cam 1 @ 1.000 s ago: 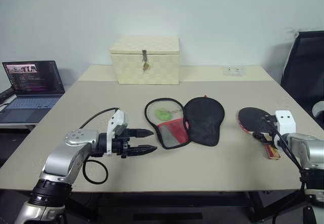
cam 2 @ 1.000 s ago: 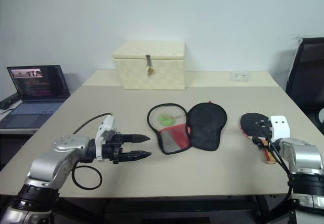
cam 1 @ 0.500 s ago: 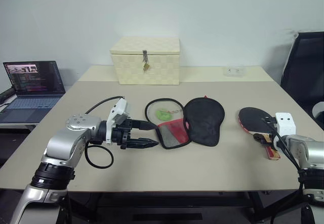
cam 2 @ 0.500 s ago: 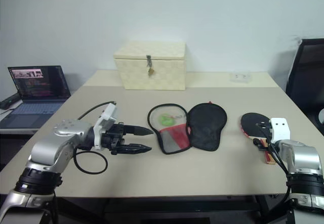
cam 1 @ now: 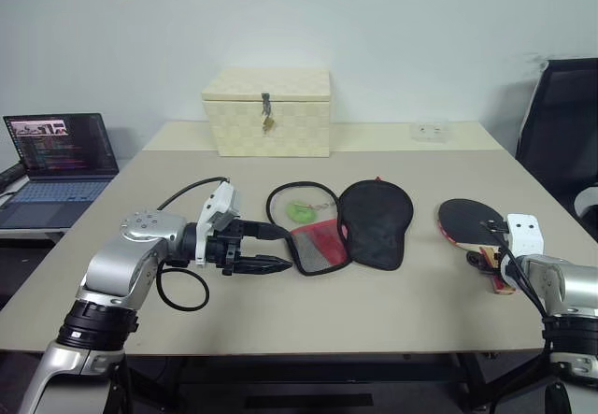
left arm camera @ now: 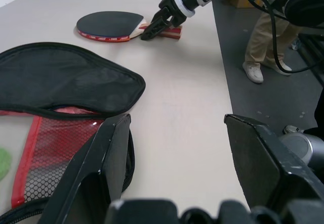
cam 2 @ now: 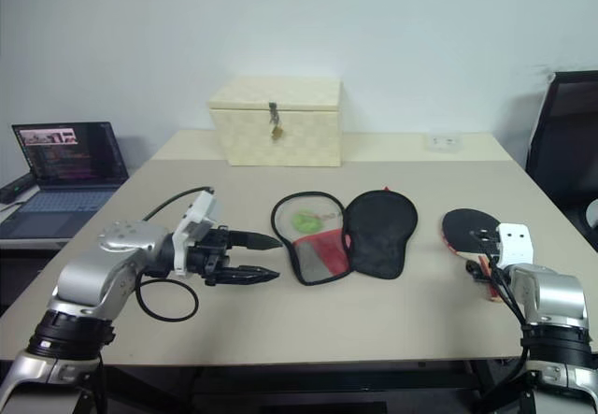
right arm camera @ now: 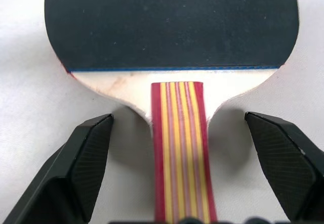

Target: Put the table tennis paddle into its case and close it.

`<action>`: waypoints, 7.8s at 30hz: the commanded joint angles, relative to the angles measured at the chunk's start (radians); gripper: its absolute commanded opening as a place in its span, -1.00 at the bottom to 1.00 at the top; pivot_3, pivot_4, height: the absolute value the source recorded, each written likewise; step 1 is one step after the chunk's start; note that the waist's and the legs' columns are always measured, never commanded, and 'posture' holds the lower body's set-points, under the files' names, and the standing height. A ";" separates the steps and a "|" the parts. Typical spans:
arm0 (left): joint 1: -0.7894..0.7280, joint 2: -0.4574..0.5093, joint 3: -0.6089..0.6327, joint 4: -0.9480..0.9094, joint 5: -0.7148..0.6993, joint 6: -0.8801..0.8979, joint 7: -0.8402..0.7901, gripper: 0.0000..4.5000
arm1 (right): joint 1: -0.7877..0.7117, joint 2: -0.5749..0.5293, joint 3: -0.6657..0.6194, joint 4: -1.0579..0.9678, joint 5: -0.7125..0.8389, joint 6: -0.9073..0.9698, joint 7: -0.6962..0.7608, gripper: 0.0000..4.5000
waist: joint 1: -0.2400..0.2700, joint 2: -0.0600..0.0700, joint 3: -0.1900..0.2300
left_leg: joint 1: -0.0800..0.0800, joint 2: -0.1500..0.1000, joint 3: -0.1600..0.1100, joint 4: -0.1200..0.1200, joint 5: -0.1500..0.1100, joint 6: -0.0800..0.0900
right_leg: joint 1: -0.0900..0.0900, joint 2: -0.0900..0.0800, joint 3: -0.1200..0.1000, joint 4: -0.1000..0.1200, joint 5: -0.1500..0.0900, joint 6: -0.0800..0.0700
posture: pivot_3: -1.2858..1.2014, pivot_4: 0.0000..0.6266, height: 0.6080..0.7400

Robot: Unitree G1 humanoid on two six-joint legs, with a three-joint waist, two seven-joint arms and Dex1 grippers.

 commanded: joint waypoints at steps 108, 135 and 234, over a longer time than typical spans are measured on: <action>-0.624 -0.476 -0.020 1.242 0.518 -0.580 0.455 -0.98 | -0.121 -0.011 0.087 -0.674 0.449 0.255 0.183 0.96 | 0.010 0.000 0.000 | -0.017 -0.003 -0.003 0.006 0.000 0.000 | -0.017 -0.001 -0.004 0.012 -0.001 -0.001 | 0.03 -0.52 1.00; -0.421 -0.407 0.135 0.949 0.362 -0.521 0.277 -0.99 | -0.155 0.073 0.213 -0.148 0.220 -0.040 0.112 0.98 | -0.016 0.001 0.001 | -0.015 -0.001 -0.001 0.008 0.001 0.000 | -0.018 0.000 -0.001 0.016 -0.001 -0.001 | 0.03 -0.52 1.00; 0.195 -0.060 0.075 -0.121 -0.068 0.171 0.189 -1.00 | 0.125 0.407 0.205 -0.793 0.349 0.570 0.065 0.18 | -0.031 0.001 0.000 | -0.008 0.001 -0.002 0.003 0.000 0.000 | -0.016 0.000 0.002 0.015 -0.003 -0.002 | 0.03 -0.52 1.00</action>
